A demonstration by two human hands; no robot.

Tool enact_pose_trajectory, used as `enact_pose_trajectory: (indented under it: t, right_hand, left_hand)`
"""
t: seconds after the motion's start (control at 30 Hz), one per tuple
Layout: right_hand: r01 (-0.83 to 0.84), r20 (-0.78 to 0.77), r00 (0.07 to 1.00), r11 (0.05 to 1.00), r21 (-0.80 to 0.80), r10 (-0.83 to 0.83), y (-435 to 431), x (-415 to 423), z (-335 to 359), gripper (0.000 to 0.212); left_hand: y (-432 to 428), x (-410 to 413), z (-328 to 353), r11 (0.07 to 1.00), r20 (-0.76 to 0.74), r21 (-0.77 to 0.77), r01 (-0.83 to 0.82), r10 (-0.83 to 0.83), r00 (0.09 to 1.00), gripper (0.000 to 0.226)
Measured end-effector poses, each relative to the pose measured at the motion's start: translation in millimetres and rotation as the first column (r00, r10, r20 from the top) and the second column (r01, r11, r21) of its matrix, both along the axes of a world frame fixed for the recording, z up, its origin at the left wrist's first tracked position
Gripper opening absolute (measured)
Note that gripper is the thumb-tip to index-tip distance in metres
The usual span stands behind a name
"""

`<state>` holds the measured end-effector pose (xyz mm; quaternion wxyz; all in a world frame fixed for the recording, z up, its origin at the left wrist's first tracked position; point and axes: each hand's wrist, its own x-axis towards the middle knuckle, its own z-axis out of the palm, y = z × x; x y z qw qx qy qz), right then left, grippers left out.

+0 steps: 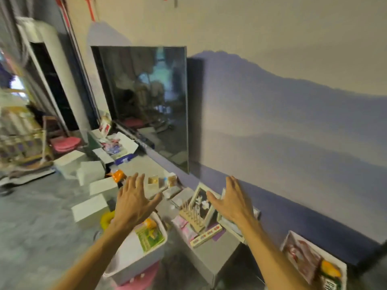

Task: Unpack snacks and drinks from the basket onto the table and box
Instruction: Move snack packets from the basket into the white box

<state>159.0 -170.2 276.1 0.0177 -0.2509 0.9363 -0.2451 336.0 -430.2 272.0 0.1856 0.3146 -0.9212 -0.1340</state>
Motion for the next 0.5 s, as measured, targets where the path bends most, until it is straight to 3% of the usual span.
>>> enact_pose_trajectory:
  t: [0.23,0.5]
  right_hand:
    - [-0.199,-0.001,0.980,0.979,0.046,0.199,-133,55,-5,0.100]
    - [-0.301,0.127,0.951,0.941,0.155,0.284,-291,56,-86,0.106]
  left_hand:
    - [-95,84,-10,0.986,-0.016,0.027,-0.163,0.163,0.986,0.098]
    - [-209,76,-108,0.957,0.110,0.223,-0.184,0.163,0.981,0.094]
